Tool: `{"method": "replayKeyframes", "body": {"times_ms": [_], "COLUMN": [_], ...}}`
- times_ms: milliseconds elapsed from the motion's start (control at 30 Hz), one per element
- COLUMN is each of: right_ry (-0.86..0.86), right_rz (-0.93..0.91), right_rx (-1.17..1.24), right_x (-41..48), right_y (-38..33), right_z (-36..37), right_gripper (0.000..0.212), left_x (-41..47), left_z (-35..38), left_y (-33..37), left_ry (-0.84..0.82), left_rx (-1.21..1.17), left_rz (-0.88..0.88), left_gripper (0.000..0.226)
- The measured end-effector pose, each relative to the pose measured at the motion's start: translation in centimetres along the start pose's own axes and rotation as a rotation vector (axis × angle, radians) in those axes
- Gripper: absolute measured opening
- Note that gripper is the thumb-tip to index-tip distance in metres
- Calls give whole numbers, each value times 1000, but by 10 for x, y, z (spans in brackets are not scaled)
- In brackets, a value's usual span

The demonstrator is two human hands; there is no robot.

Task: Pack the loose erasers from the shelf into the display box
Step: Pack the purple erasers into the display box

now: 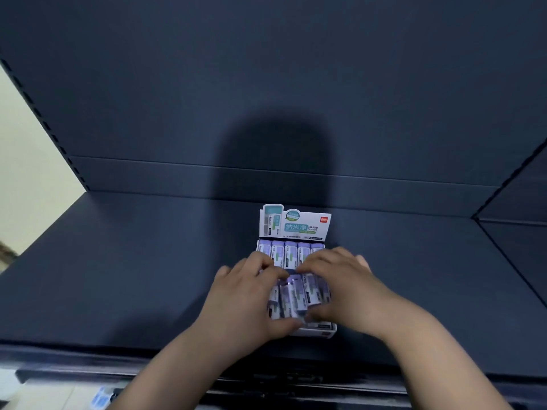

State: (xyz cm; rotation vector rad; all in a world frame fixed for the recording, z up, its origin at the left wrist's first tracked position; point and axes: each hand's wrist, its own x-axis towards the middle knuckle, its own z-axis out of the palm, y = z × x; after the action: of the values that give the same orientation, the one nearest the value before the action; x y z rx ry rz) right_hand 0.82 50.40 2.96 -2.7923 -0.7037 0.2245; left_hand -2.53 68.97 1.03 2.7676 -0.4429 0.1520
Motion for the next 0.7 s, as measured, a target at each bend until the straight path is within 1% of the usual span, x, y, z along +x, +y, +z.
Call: {"method": "replayKeyframes", "body": {"times_ms": [133, 233, 400, 467, 600, 700], "right_ry": [-13, -34, -28, -10, 24, 76], "right_rz": [-36, -32, 0, 9, 21, 1], "right_rx": [-46, -48, 15, 45, 77, 175], "right_x": [6, 10, 17, 18, 13, 6], "right_y": [-5, -6, -7, -8, -5, -3], "right_z": [6, 6, 9, 12, 10, 5], "right_gripper": [69, 68, 67, 71, 85, 84], "left_x": [-1, -1, -3, -3, -1, 2], "left_z": [-10, -16, -15, -15, -13, -12], "left_y": [-7, -11, -11, -11, -14, -13], "left_ry": [-17, -67, -60, -62, -56, -23], "left_rx": [-8, 6, -25, -34, -44, -73], "left_rz": [-39, -52, -72, -75, -65, -35], "left_gripper": [79, 85, 85, 86, 84, 81]}}
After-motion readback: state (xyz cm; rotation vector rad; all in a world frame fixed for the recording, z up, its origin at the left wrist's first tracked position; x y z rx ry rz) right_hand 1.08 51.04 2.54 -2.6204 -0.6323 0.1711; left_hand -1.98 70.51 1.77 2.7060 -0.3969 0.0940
